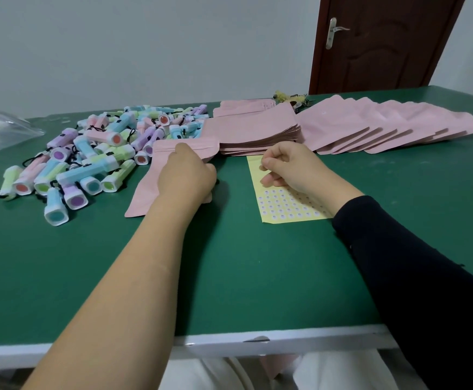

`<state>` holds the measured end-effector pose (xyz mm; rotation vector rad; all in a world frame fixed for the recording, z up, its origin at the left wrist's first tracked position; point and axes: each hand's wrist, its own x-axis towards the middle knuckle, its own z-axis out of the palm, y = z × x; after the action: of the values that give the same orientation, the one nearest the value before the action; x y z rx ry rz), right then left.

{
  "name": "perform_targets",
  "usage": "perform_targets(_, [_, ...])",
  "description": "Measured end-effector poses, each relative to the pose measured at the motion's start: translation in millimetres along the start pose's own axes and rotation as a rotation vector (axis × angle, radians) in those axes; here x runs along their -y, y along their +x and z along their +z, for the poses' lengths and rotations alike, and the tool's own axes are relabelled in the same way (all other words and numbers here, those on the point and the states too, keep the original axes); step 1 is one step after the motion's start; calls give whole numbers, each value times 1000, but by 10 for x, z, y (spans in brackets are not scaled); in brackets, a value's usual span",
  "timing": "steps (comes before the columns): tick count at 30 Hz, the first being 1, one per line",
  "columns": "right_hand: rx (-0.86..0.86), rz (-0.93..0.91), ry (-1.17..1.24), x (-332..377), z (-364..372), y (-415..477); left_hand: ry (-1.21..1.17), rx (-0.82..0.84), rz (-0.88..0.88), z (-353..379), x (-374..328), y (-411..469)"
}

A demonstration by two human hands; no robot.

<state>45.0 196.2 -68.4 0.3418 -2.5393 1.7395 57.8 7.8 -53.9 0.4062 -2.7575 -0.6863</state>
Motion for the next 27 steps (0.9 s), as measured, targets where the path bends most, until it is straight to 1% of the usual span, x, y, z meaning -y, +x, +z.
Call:
perform_targets(2, [0, 3, 11, 10, 1, 0, 21, -60, 23, -76, 33, 32])
perform_targets(4, [-2, 11, 38, 21, 3, 1, -58, -148, 46, -169, 41, 49])
perform_targets(5, [-6, 17, 64, 30, 6, 1, -154, -195, 55, -231, 29, 46])
perform_targets(7, [-12, 30, 145, 46, 9, 0, -428, -270, 66, -383, -7, 27])
perform_targets(9, [-4, 37, 255, 67, 4, -3, -706, -285, 47, -524, -28, 39])
perform_targets(11, [8, 54, 438, 97, -10, -5, -1038, -160, -44, -638, -30, 30])
perform_targets(13, [24, 79, 650, 135, -32, -1, -1381, 71, -112, -652, -23, -15])
perform_targets(14, [44, 86, 721, 159, -44, 2, -1481, 186, -110, -620, -2, -23])
perform_targets(16, [113, 90, 794, 199, -56, -2, -1568, 338, -83, -527, 43, -35])
perform_targets(17, [141, 89, 815, 209, -56, -11, -1589, 389, -72, -485, 56, -37])
perform_targets(19, [140, 84, 813, 209, -52, -29, -1639, 455, -61, -427, 87, -27])
perform_targets(21, [113, 76, 754, 205, -35, -46, -1685, 471, -44, -388, 108, -35])
perform_targets(25, [114, 75, 633, 201, 18, -55, -1813, 530, -14, -346, 127, -80])
perform_targets(27, [126, 78, 570, 201, 29, -53, -1794, 527, -2, -323, 146, -71])
